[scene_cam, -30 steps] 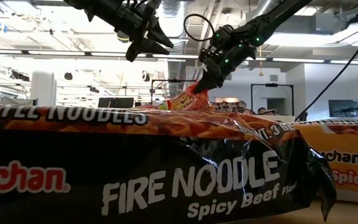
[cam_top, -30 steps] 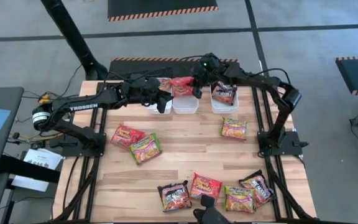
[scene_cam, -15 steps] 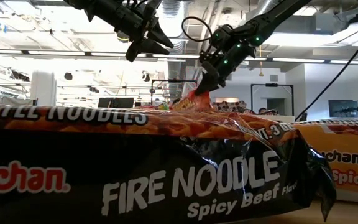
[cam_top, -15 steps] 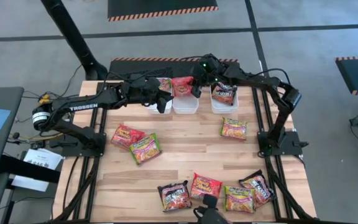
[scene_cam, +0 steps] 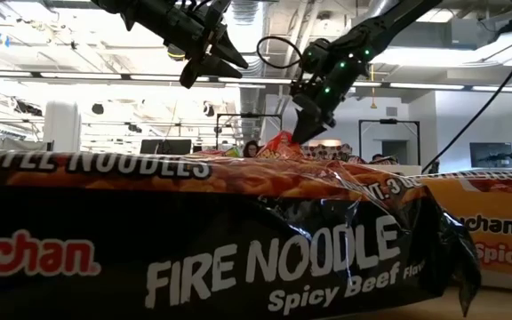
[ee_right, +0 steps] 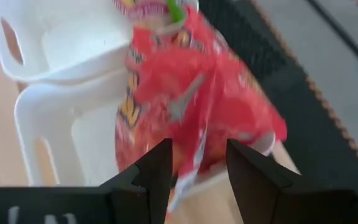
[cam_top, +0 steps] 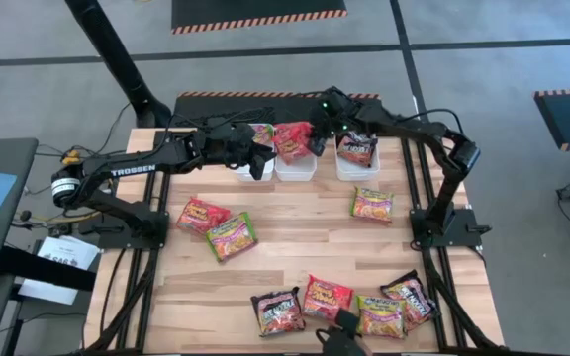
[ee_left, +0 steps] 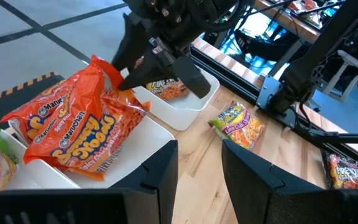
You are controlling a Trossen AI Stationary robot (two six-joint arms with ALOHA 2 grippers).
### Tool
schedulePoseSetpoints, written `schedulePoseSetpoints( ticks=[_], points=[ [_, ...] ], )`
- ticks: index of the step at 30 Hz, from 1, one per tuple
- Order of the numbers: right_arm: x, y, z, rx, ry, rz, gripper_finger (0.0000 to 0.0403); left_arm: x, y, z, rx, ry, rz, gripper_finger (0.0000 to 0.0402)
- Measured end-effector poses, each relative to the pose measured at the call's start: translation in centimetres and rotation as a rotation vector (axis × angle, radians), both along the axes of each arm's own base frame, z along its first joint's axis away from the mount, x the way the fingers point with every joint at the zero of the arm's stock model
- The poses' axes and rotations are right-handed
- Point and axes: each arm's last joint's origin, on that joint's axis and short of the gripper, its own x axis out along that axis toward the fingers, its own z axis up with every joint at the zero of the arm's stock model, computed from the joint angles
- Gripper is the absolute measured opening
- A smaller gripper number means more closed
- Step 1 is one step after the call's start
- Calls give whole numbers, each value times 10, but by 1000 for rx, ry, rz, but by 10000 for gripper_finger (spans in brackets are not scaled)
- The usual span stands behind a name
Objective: Sort Maruchan noodles
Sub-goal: Put the orange noodle pack into the middle white bin
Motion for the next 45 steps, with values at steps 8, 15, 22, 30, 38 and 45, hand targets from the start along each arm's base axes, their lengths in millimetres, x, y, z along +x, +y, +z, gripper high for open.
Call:
schedulePoseSetpoints(
  ticks=[8,15,22,30,38,45],
  points=[
    [2,15,6,121,61,-32,172,0,0,0,0,1,0,111],
    [14,30,-4,182,95,-21,171,0,0,0,24,11,0,111],
    [27,25,-25,223,70,-84,171,0,0,0,24,10,0,111],
    [36,19,-43,253,64,-123,168,0,0,0,24,11,0,111],
    [39,18,-43,321,-3,-241,156,0,0,0,25,12,-1,111],
    [35,19,-32,326,-22,-254,144,0,0,0,29,14,-2,111]
  ],
)
